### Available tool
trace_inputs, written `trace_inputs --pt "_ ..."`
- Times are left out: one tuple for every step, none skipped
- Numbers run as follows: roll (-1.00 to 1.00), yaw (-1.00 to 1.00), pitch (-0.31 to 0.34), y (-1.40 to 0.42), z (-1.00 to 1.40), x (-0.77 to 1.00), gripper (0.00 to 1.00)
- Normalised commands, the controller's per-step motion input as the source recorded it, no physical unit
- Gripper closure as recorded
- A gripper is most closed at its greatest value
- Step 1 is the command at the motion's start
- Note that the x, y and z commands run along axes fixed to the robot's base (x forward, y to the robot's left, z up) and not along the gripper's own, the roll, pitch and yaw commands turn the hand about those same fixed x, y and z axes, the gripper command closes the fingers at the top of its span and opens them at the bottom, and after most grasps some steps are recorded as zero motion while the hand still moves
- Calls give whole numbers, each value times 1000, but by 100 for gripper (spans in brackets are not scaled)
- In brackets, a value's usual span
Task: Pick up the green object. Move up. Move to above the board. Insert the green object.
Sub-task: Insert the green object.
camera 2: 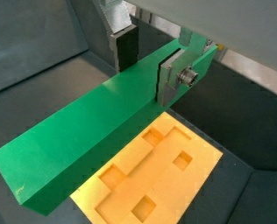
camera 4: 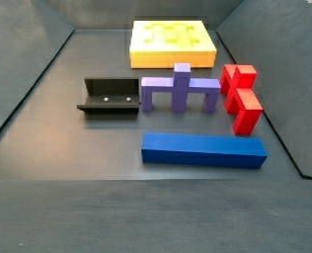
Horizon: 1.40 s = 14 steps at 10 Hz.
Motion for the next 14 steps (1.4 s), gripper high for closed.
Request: trace_inputs --pt "80 209 -147 -177 -929 -106 100" --pt "87 166 -160 -211 -914 -200 100" --pt "77 149 -163 -203 -909 -137 100" --pt "93 26 -173 -246 -889 -229 100" --pt "99 0 -80 -214 -914 0 100" --pt "154 0 -27 -166 -806 63 100" --pt "274 0 87 -29 -577 351 100" --pt "374 3 90 -40 -423 251 100" --pt "430 80 189 -51 -234 469 100" --pt "446 103 106 -83 -311 294 100" --pt "189 0 50 -214 -683 171 100" --pt "-19 -71 0 -169 -637 0 100" --pt "-111 -63 16 -23 -569 0 100" --pt "-124 -31 0 0 -509 -57 100"
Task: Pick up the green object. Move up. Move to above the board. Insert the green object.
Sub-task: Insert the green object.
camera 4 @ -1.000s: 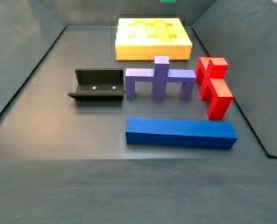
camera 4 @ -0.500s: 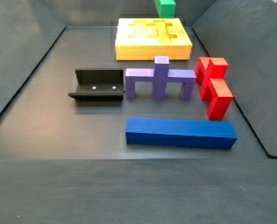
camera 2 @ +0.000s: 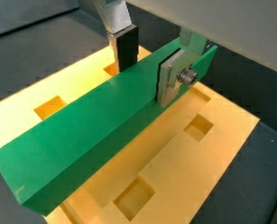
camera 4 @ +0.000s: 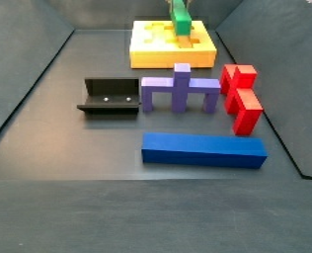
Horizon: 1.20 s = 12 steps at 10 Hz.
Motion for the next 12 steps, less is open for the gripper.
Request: trace_inputs --pt "-26 -54 27 0 -329 -6 100" --pt "0 -89 30 0 -229 -86 100" --pt "0 0 0 -71 -89 -86 100" --pt "24 0 0 -83 -91 -71 100" --pt "29 0 0 -80 -77 -151 100" --pt "41 0 0 -46 -146 0 100" --pt "0 0 0 -23 -183 -43 100" --pt "0 14 0 -20 -237 0 100" --pt "0 0 0 -6 -211 -31 100" --pt "0 0 0 -14 -151 0 100" --pt "4 0 0 -20 -154 -9 100" --pt "21 0 10 -3 -194 3 100"
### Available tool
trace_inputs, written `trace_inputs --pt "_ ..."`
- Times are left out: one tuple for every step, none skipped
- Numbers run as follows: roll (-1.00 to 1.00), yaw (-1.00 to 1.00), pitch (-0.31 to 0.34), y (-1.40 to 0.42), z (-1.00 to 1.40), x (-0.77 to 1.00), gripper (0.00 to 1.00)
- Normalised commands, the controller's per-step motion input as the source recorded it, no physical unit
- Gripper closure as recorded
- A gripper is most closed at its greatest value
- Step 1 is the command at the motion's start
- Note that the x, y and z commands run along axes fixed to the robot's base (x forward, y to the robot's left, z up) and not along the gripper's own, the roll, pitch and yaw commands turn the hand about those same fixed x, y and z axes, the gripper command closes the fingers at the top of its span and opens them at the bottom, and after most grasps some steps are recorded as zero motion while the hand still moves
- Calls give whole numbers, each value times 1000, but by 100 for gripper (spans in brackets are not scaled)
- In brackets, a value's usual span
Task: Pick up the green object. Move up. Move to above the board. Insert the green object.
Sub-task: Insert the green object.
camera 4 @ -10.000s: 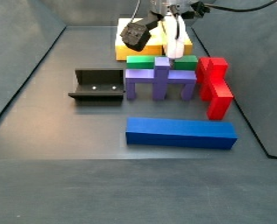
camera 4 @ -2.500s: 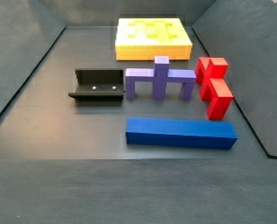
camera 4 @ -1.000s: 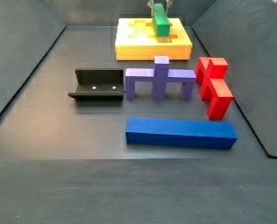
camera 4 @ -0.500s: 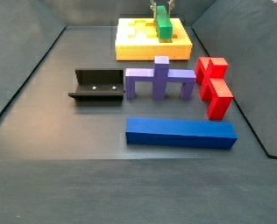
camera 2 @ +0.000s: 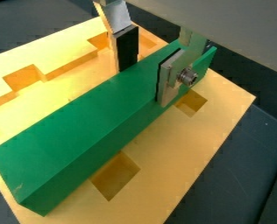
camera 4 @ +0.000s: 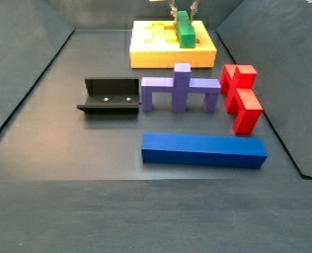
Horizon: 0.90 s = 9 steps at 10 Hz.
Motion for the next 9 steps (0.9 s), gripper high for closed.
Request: trace_inputs --pt "17 0 0 -57 -163 0 100" --pt "11 0 13 -189 -143 106 100" --pt "0 0 0 -111 -211 80 100" --pt "7 0 26 -31 -283 189 100" --pt "29 0 3 0 -283 46 100" --pt "50 0 6 0 -291 0 100" --pt "73 0 0 46 -286 -14 100" --pt "43 3 1 6 -286 0 100" --pt "0 0 0 0 0 0 100"
